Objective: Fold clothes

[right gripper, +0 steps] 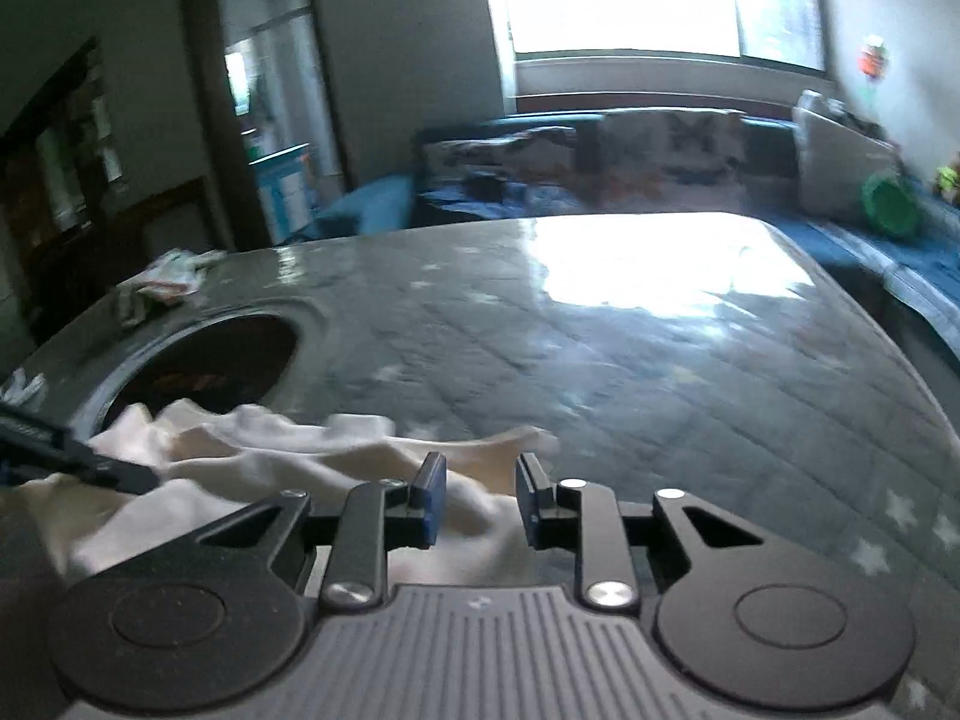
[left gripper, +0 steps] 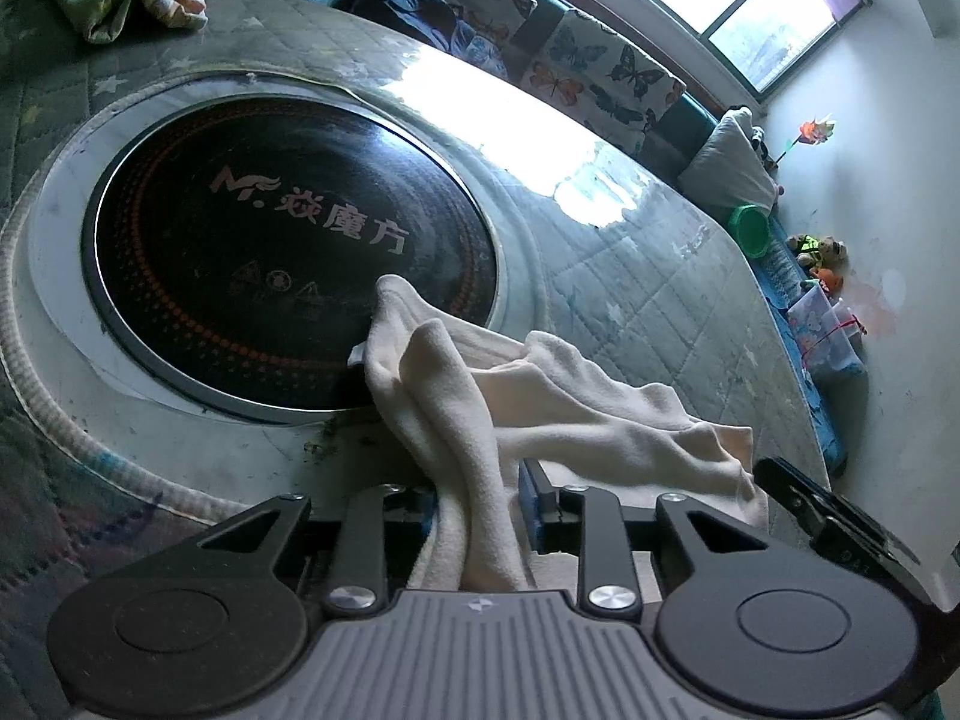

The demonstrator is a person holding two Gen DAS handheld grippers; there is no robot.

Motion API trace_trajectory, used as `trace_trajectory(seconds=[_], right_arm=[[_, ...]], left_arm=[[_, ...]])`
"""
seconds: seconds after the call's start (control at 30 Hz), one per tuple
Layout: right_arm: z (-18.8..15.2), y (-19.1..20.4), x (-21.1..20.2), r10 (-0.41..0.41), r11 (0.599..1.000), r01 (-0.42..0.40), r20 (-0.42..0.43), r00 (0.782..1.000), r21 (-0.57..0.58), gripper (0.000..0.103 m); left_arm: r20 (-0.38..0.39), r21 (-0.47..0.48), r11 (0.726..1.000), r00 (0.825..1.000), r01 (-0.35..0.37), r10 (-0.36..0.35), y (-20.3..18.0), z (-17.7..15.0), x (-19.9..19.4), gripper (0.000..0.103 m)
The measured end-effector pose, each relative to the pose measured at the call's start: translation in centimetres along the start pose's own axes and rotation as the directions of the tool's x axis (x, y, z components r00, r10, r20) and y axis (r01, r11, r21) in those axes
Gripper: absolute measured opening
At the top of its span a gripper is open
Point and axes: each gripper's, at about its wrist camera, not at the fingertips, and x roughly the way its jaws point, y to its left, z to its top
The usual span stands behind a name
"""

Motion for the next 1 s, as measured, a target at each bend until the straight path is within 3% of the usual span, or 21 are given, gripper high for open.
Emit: trace_trajectory(seconds=[0.23, 0.4, 0.57, 0.73, 0.87, 1.0], right_arm=[[1.0, 3.4, 2.6, 0.085, 0.993, -0.089, -0.058, 0.995, -0.075, 0.025], [0.7, 4.0, 4.4, 0.033, 0.995, -0.042, -0.093, 0.995, -0.095, 0.022], [0.9, 4.1, 4.1, 0.01, 0.996, -0.017, -0.078, 0.997, -0.085, 0.022], [1.3, 5.6, 3.6, 0.071, 0.989, -0.079, -0.064, 0.995, -0.128, 0.023], [1.3, 6.3, 5.3, 0.054, 0.987, -0.069, -0.102, 0.993, -0.144, 0.023], [1.5, 6.0, 4.6, 0.074, 0.989, -0.085, -0.09, 0.993, -0.124, 0.024]], left_arm=[[0.004, 0.034, 0.999, 1.0, -0.001, 0.001, -0.8, -0.2, 0.1, 0.045], [0.01, 0.069, 0.997, 1.0, -0.014, 0.013, -1.3, -0.5, 0.1, 0.047], [0.007, 0.07, 0.997, 1.0, -0.007, 0.007, -1.2, -0.5, 0.1, 0.048], [0.008, 0.076, 0.997, 1.0, -0.003, 0.002, -1.4, -0.6, 0.0, 0.052], [0.005, 0.079, 0.997, 1.0, -0.004, 0.004, -1.4, -0.6, 0.0, 0.052], [-0.004, 0.067, 0.998, 1.0, 0.002, -0.001, -1.3, -0.4, 0.0, 0.052]])
